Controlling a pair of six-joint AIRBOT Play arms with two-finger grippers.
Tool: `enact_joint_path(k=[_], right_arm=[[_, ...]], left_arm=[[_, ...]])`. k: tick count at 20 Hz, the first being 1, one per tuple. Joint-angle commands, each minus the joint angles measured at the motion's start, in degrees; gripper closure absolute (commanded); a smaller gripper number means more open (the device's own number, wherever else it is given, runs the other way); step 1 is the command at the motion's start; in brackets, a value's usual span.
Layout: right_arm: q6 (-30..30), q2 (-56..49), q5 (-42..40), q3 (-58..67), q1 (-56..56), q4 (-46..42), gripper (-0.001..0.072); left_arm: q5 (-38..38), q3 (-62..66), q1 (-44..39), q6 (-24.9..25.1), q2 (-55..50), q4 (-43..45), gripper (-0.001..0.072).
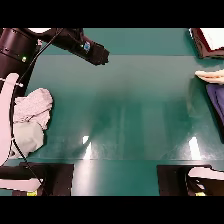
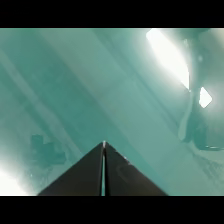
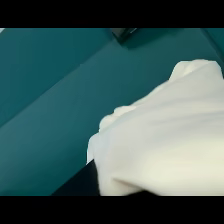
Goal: Fold the shirts.
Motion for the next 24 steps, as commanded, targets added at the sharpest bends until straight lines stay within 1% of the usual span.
enact_joint_path(k=[1,5,7,10,12,14,15,17,18,19,20,21,24], right_arm=[[0.0,1.3,3.2,5.0,-1.8,-2.5,0.0698],[0.1,6.2,6.3,4.9,-6.2,-6.8,0.0698],[1.2,7.7,8.8,4.9,-9.0,-9.4,0.0698],[5.5,8.5,13.8,3.7,-12.5,-15.4,0.0696],[5.5,8.5,19.0,1.4,-14.6,-18.8,0.0696],[5.8,8.5,22.6,-1.1,-16.1,-23.8,0.0695],[7.1,8.8,23.5,-2.4,-16.8,-26.5,0.0695],[8.5,10.7,23.4,-5.6,-18.3,-33.0,0.0694],[8.7,11.8,23.1,-6.9,-18.9,-36.2,0.0682],[8.7,13.0,22.2,-8.5,-19.9,-37.8,0.0520],[8.7,13.9,21.2,-9.7,-21.5,-37.5,0.0291],[8.7,14.4,20.9,-10.3,-23.0,-37.5,0.0179],[10.2,15.5,20.5,-10.3,-25.2,-36.9,0.0180]], left_arm=[[-0.1,0.0,-0.2,0.0,0.0,0.1,0.0683],[-0.2,0.0,-0.2,0.5,0.0,0.2,0.0683],[-0.6,0.0,-0.2,0.5,0.0,0.3,0.0683],[-0.9,0.0,-0.2,1.0,0.0,0.5,0.0683],[-1.0,0.0,-0.2,2.2,0.0,0.6,0.0683],[-1.1,0.0,-0.2,2.8,0.0,0.6,0.0683],[-1.0,0.0,-0.2,3.1,0.0,0.6,0.0683],[-1.1,0.0,-0.2,3.1,0.0,0.6,0.0683],[-1.1,0.0,-0.2,3.1,0.0,0.6,0.0683],[-1.1,0.0,-0.2,3.1,0.0,0.6,0.0683],[-1.0,0.0,-0.2,3.2,0.0,0.6,0.0683],[-1.0,0.0,-0.2,3.5,0.0,0.6,0.0683],[-1.0,0.0,-0.2,3.5,0.0,0.7,0.0683]])
